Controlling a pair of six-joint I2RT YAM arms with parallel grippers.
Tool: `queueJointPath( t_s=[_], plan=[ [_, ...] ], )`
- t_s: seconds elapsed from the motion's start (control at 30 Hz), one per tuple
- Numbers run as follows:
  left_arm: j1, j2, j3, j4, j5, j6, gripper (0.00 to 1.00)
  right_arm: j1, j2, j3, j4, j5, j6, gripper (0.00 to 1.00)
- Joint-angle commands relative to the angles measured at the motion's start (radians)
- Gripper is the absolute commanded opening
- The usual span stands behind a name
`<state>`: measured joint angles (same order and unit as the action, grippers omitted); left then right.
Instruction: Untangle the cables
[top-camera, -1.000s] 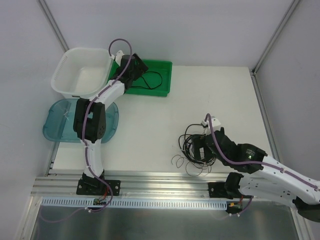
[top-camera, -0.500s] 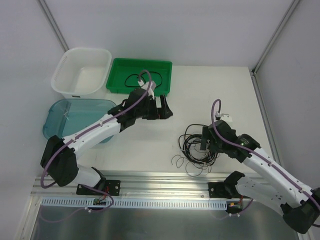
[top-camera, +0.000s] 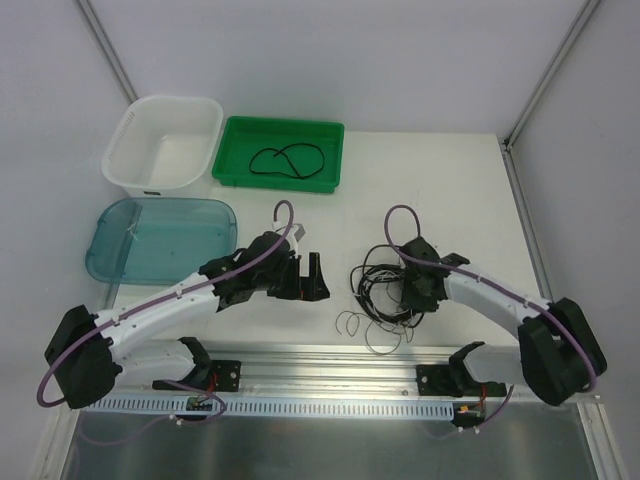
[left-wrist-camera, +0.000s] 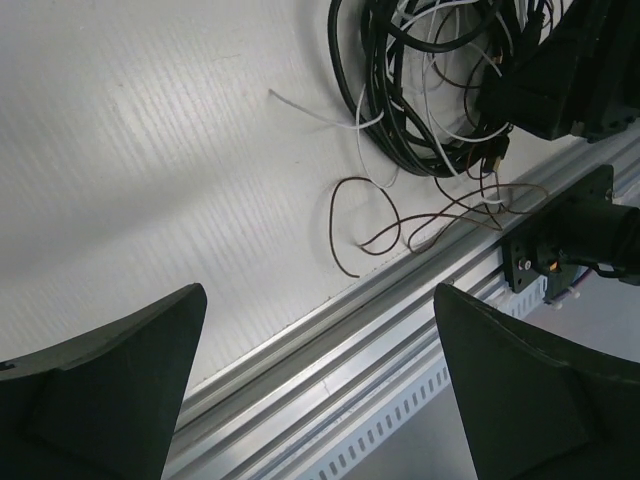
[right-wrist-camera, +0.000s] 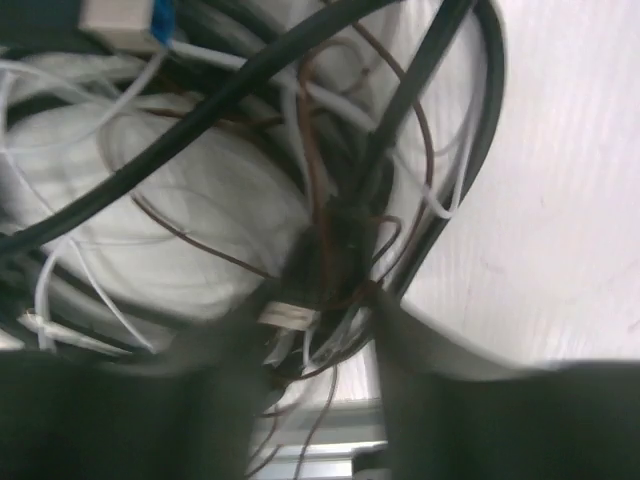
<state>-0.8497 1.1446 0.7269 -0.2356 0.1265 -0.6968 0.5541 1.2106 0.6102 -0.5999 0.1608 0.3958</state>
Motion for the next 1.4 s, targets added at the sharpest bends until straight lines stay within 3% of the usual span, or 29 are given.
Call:
queueJointPath(
  t_s=[0.0, 0.07, 0.17, 0.27, 0.33, 0.43, 0.47, 0.57, 0.7, 0.9, 1.13, 1.23, 1.37],
  plan=[
    [0.001, -0.072, -0.011, -0.034, -0.083, -0.038, 0.99, 0.015, 0.119, 0.095, 0.124, -0.041, -0.041, 0.34],
    [0.003, -0.085, -0.011, -0.066, -0.097, -0.043, 0.99, 0.068, 0.158, 0.190, 0.118, -0.030, -0.125, 0.17],
    [0.009, -0.121, -0.024, -0.097, -0.117, -0.043, 0.99, 0.183, 0.216, 0.337, 0.086, -0.029, -0.315, 0.01],
    [0.024, -0.157, -0.030, -0.116, -0.114, -0.018, 0.99, 0.276, 0.250, 0.434, 0.036, -0.125, -0.533, 0.01],
    [0.032, -0.171, -0.018, -0.142, -0.116, 0.003, 0.99, 0.283, 0.257, 0.454, 0.002, -0.135, -0.569, 0.01],
    [0.041, -0.169, 0.006, -0.177, -0.120, 0.028, 0.99, 0.273, 0.254, 0.447, -0.040, -0.072, -0.592, 0.16],
    [0.046, -0.161, 0.017, -0.188, -0.143, 0.037, 0.99, 0.261, 0.248, 0.435, -0.049, -0.052, -0.581, 0.29],
    [0.058, -0.132, 0.025, -0.194, -0.168, 0.045, 0.99, 0.238, 0.222, 0.419, -0.048, -0.052, -0.549, 0.56],
    [0.096, -0.063, 0.063, -0.194, -0.182, 0.036, 0.99, 0.214, 0.163, 0.387, -0.038, -0.018, -0.457, 0.81],
    [0.138, 0.122, 0.158, -0.194, -0.238, 0.048, 0.92, 0.236, 0.023, 0.332, 0.017, -0.015, -0.293, 0.84],
    [0.147, 0.328, 0.215, -0.195, -0.261, 0.048, 0.87, 0.306, -0.068, 0.275, 0.046, 0.065, -0.117, 0.98],
    [0.149, 0.386, 0.232, -0.197, -0.266, 0.063, 0.83, 0.323, -0.077, 0.258, 0.052, 0.082, -0.074, 1.00],
    [0.147, 0.447, 0.226, -0.197, -0.266, 0.057, 0.72, 0.343, -0.075, 0.235, 0.078, 0.094, -0.045, 1.00]
  ],
)
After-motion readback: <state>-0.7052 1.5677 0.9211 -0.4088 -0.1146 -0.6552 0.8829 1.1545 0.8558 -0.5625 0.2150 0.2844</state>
